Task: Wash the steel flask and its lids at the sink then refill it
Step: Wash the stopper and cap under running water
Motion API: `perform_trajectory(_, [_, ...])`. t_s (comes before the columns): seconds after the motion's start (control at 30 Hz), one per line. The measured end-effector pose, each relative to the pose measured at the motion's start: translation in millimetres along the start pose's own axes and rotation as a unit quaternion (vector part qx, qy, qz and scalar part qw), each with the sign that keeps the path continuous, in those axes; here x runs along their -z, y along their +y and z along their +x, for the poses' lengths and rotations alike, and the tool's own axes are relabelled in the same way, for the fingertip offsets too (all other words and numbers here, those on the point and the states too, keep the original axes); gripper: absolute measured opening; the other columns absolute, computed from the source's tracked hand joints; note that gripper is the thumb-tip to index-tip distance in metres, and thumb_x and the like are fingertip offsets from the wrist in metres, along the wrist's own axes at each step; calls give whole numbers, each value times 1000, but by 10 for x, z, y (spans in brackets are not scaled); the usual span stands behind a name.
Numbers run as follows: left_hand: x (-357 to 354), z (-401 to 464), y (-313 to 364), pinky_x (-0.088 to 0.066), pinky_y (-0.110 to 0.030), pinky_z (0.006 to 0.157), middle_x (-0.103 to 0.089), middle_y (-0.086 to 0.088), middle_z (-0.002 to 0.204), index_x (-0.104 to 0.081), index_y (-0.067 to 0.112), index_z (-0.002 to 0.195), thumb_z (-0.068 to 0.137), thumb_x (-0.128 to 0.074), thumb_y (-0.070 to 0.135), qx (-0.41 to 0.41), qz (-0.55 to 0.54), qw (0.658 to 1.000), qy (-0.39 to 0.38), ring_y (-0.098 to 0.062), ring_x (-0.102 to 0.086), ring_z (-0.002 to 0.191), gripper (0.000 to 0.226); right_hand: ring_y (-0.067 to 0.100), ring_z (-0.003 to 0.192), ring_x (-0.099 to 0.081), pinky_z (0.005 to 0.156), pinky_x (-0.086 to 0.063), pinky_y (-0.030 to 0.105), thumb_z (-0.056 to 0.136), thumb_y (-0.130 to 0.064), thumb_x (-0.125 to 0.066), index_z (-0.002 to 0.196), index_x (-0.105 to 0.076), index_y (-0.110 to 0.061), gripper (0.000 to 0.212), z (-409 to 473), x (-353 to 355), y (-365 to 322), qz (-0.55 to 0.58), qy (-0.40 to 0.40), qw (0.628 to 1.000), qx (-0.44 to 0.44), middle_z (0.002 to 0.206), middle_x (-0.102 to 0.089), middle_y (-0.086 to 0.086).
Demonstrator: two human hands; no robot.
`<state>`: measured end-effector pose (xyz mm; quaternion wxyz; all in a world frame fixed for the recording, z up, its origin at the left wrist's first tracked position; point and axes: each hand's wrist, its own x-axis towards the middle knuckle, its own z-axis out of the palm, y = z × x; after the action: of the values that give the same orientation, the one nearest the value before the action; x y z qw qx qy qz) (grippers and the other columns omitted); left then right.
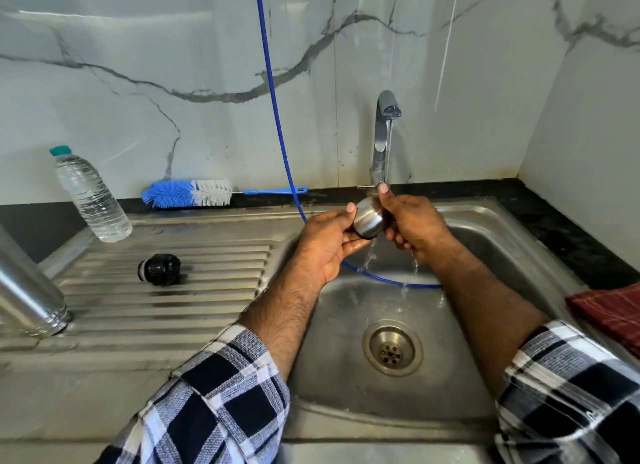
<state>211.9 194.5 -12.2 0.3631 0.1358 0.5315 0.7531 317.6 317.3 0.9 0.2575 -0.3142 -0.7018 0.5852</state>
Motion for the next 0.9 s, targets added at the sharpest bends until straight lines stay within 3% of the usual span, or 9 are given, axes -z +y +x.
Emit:
perform_trajectory(0.13, [50, 42, 17, -67, -41, 78, -77, -21, 99, -67, 1, 106, 105, -66, 18, -13, -12, 999, 35, -30, -78, 86, 18, 15, 53, -57, 44, -50, 24, 95, -37, -76, 110, -70, -6, 35, -15, 47, 3, 104, -106, 989, -18, 71, -66, 10])
perform_trajectory(0.23, [28, 22, 8, -67, -41, 80, -78, -18, 95, -69, 3, 101, 104, -67, 19, -22, 8, 1000, 15, -27, -79, 83, 16, 12, 45, -48, 41, -41, 24, 83, -57, -82, 93, -67, -14, 47, -30, -16, -41, 52, -55, 997, -17, 62, -61, 4])
perform_trajectory(0.33, [-32, 4, -22, -67, -42, 82, -78, -16, 95, -69, 5, 99, 103, -68, 17, -19, 23, 999, -15, -25, -78, 85, 13, 12, 42, -44, 42, -36, 24, 91, -78, -59, 91, -71, -17, 61, -15, -26, -66, -22, 25, 999, -27, 56, -57, 2])
perform_trajectory(0.5, [20, 38, 19, -65, -46, 85, -76, -20, 108, -67, 4, 111, 108, -60, 15, 1, -30, 1000, -3, -32, -75, 100, 14, 17, 65, -62, 53, -51, 29, 108, -48, -54, 122, -69, -15, 39, 32, 31, -4, 106, -79, 987, -87, 92, -70, 11])
perform_trajectory(0.57, [21, 41, 42, -64, -44, 84, -77, -16, 112, -70, 7, 115, 108, -58, 13, -11, -40, 999, 8, -31, -74, 104, 15, 16, 64, -62, 50, -50, 25, 104, -42, -62, 124, -69, -9, 40, 55, 57, 7, 167, -137, 971, -98, 93, -70, 12])
perform_trajectory(0.63, [21, 48, 32, -66, -45, 82, -79, -9, 100, -73, 13, 105, 107, -59, 10, -27, -10, 999, 29, -26, -75, 94, 14, 12, 62, -56, 48, -45, 21, 93, -35, -73, 119, -71, -4, 41, 82, 89, 0, 190, -151, 967, -80, 87, -69, 9])
perform_trajectory(0.7, [27, 47, 2, -67, -46, 78, -77, -11, 92, -70, 15, 101, 108, -62, 18, -22, 41, 998, 44, -25, -76, 82, 11, 11, 63, -52, 48, -40, 19, 83, -23, -81, 105, -76, -5, 29, 116, 105, 15, 163, -128, 978, -27, 84, -72, 7])
perform_trajectory(0.77, [5, 13, -19, -68, -43, 71, -77, -21, 99, -68, 10, 111, 107, -62, 33, 3, 59, 998, 16, -28, -79, 79, 24, 13, 61, -54, 47, -40, 21, 87, -12, -80, 92, -77, -14, 6, 144, 99, 59, 78, -90, 992, 35, 77, -74, 2])
perform_trajectory(0.9, [-37, 28, -90, -67, -41, 81, -77, -22, 111, -66, 17, 120, 104, -68, 21, -26, 54, 998, -15, -39, -78, 103, 16, 15, 64, -68, 50, -46, 27, 100, -6, -68, 100, -75, -23, 18, 148, 68, 85, -38, -73, 993, 80, 89, -80, 2])
